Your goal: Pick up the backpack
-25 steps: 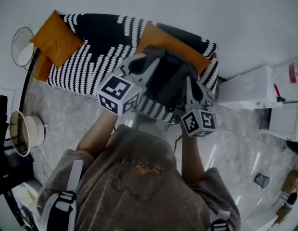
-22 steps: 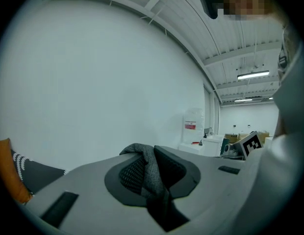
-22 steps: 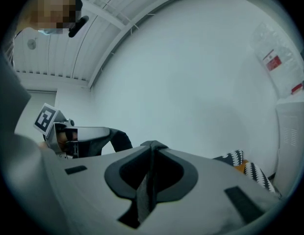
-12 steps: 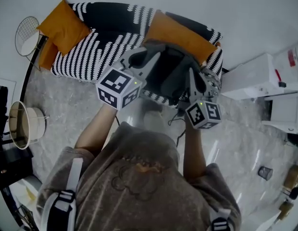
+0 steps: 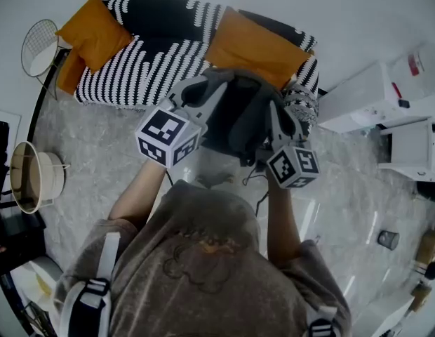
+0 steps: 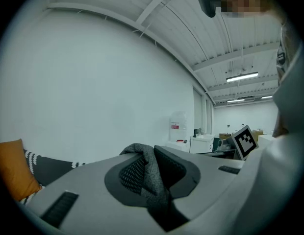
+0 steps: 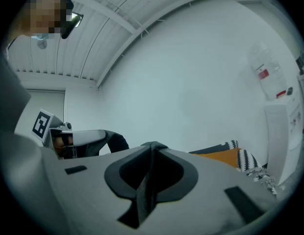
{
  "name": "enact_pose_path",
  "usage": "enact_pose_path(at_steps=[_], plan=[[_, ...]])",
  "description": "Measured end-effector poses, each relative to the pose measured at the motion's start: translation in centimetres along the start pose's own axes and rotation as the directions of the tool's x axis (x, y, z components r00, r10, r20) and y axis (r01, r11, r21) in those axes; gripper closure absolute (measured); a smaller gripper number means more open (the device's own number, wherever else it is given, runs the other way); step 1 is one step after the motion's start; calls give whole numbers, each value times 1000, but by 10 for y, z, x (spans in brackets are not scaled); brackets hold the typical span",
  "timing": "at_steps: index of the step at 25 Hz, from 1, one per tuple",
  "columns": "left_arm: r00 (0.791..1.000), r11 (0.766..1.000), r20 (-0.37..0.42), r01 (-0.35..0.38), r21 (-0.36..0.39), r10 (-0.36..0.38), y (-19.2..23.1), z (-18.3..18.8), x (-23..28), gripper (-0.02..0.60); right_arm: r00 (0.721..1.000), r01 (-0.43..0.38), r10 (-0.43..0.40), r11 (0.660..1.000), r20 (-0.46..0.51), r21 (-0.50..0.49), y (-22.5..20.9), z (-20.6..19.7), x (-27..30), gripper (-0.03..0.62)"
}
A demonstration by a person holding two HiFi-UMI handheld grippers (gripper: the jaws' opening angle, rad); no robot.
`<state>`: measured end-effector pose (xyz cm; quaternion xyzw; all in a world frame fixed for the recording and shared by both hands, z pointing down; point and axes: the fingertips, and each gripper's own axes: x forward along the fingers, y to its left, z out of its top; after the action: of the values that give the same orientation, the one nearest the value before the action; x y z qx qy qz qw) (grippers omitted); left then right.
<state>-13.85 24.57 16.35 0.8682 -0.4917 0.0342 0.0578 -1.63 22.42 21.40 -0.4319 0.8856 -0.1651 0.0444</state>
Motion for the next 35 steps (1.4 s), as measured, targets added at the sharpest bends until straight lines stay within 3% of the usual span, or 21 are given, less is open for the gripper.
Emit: enact_pose_path(at_steps=[15,35], plan=[[997,997,17,-73,-3,73,-62,-9,-72,535,997,-74,75,997,-18,35,37,-15,-74,563],[996,996,11,-93,-16,93,-80,-15,-81,535,995,-90,91,995,-41,33,38,-22,-90,563]])
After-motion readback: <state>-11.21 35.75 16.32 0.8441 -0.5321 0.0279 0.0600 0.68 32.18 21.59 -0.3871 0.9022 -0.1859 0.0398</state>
